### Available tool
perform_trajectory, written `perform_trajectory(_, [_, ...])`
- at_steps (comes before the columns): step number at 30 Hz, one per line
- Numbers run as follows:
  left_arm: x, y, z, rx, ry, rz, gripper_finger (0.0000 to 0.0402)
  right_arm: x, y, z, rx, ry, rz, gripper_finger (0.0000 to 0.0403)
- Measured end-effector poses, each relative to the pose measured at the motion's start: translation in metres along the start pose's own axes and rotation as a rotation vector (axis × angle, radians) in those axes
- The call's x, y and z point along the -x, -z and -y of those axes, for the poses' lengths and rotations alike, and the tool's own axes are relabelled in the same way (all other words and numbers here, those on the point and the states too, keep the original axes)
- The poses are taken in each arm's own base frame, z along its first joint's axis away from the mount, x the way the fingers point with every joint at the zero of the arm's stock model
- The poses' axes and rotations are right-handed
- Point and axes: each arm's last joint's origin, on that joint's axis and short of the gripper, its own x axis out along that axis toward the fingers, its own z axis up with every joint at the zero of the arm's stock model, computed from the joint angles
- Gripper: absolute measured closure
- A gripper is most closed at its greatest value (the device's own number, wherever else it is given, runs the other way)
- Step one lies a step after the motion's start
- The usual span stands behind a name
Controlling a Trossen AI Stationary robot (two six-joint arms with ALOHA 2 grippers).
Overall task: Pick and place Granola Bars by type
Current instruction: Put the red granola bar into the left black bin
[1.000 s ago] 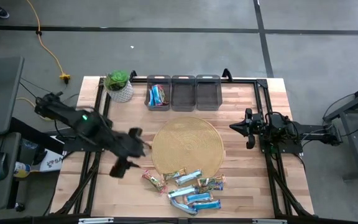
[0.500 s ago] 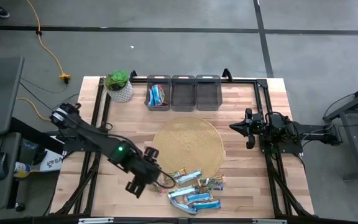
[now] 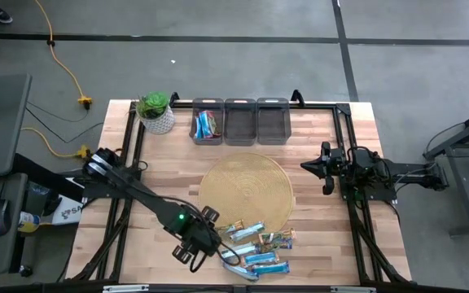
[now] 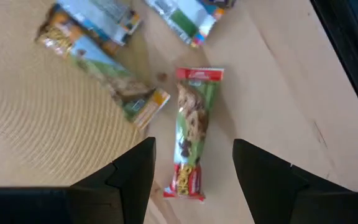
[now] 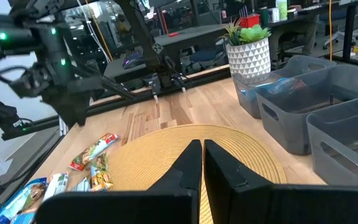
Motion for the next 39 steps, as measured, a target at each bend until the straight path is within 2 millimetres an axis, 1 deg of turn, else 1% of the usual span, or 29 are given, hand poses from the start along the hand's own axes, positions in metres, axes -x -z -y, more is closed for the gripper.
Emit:
perform_trajectory(4, [-0.015,-0.001,0.006,-0.033,-0.008,-0.043,0.019,0.0,0.0,0.0,0.0,0.0,0.001,0.0402])
perform_trajectory(9, [-0.024,-0.001,0.005,-0.043,-0.004,-0.059,0.019,0.0,0.0,0.0,0.0,0.0,0.0,0.0402])
perform_trajectory(12, [-0.036,0.006,0.005,-0.045,-0.006,-0.073,0.019,0.0,0.0,0.0,0.0,0.0,0.0,0.0402])
perform_trajectory(17, [-0.059,0.025,0.007,-0.028,0.001,-0.127,0.019,0.0,0.0,0.0,0.0,0.0,0.0,0.0402])
perform_trajectory(19, [-0.065,0.031,0.007,-0.022,0.002,-0.147,0.019,0.0,0.0,0.0,0.0,0.0,-0.001,0.0402])
perform_trajectory(22, [-0.069,0.033,0.007,-0.022,0.005,-0.134,0.019,0.0,0.0,0.0,0.0,0.0,-0.001,0.0402])
perform_trajectory(28, [-0.078,0.032,0.008,-0.016,0.016,-0.053,0.019,0.0,0.0,0.0,0.0,0.0,0.0,0.0402])
perform_trajectory(35, [-0.081,0.034,0.007,0.007,0.001,-0.043,0.0191,0.0,0.0,0.0,0.0,0.0,0.0,0.0402])
perform_trajectory(39, [-0.081,0.034,0.007,0.006,-0.009,-0.038,0.0209,0.0,0.0,0.0,0.0,0.0,-0.001,0.0402])
